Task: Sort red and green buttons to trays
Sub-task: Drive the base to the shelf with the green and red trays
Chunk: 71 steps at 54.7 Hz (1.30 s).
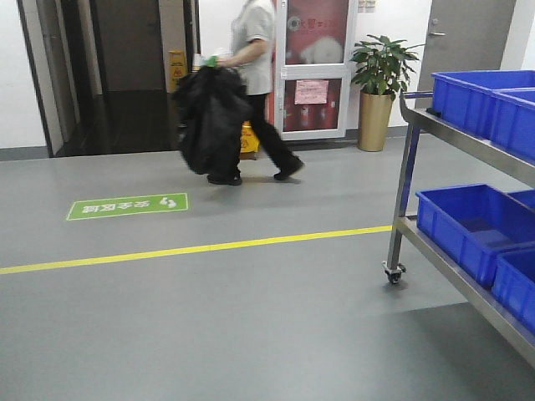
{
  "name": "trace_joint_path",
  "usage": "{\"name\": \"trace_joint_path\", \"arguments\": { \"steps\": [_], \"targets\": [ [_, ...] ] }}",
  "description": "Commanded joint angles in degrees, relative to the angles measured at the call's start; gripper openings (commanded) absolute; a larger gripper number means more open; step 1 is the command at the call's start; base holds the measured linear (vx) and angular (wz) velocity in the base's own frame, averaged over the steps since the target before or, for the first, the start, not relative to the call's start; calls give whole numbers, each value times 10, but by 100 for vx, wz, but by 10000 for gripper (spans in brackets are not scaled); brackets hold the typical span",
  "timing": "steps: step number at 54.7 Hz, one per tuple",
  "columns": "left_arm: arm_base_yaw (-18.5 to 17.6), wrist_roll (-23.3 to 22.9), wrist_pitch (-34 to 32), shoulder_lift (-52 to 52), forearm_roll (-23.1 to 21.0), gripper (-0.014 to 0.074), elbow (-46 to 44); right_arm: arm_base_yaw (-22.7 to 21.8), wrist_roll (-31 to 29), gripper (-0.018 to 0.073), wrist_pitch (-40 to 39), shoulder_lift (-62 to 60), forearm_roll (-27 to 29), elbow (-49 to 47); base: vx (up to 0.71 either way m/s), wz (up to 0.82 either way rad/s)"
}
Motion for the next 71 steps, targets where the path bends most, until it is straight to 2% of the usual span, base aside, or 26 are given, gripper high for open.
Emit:
{"name": "trace_joint_path", "arguments": {
  "steps": [1,34,71],
  "targets": [
    [-2,-1,-44,0,4,-1,-21,-3,-5,-8,-47,3,-6,-21,57,-12],
    [-2,-1,-44,0,4,-1,-21,-3,-5,-8,-47,3,-6,-21,56,-21],
    [-2,-1,-44,0,4,-1,-21,-3,-5,-8,-47,3,-6,-21,49,-65]
  ]
}}
